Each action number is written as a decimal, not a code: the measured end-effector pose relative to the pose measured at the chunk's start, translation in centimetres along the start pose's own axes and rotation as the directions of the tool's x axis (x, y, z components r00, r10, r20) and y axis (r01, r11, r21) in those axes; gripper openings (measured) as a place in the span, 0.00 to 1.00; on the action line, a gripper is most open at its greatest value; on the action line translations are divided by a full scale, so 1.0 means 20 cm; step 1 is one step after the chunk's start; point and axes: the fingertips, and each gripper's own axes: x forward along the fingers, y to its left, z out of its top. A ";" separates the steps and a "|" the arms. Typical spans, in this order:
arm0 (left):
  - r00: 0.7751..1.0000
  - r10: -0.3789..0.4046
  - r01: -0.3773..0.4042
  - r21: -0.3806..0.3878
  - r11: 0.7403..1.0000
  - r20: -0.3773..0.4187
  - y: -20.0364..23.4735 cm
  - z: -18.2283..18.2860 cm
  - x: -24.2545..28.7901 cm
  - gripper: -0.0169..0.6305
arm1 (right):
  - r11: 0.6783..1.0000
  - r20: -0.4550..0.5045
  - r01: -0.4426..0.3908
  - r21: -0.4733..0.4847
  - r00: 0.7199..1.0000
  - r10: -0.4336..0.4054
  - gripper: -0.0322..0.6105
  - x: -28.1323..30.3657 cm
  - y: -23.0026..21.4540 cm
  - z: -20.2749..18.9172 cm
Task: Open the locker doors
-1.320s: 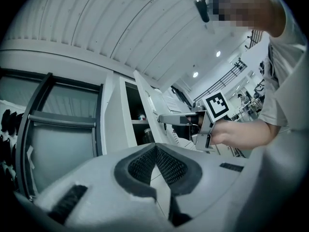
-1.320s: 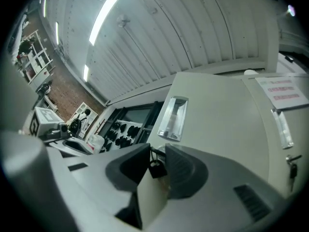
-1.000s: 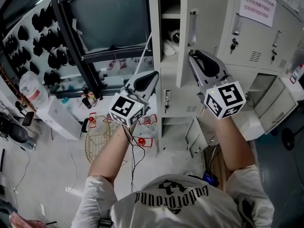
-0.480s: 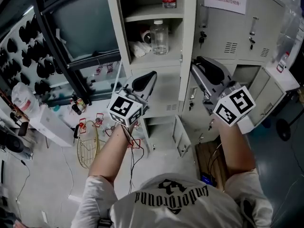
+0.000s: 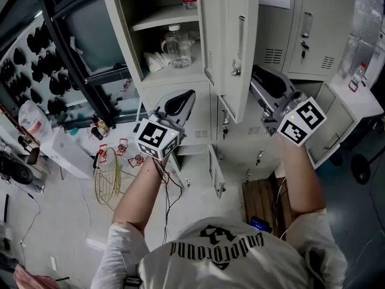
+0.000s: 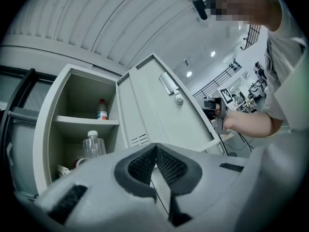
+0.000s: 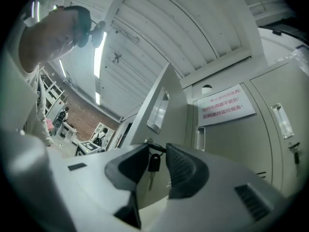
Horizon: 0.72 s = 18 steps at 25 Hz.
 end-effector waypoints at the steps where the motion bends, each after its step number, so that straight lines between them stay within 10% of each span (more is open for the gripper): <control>1: 1.000 0.008 -0.008 0.005 1.000 -0.004 -0.02 0.00 0.02 0.04 | 1.000 0.001 -0.010 0.002 1.000 0.010 0.23 -0.01 -0.02 0.00; 18: 0.996 0.070 -0.073 -0.057 0.996 -0.052 -0.26 -0.13 -0.03 0.04 | 0.999 -0.061 -0.015 -0.028 0.998 0.013 0.28 -0.24 -0.01 -0.35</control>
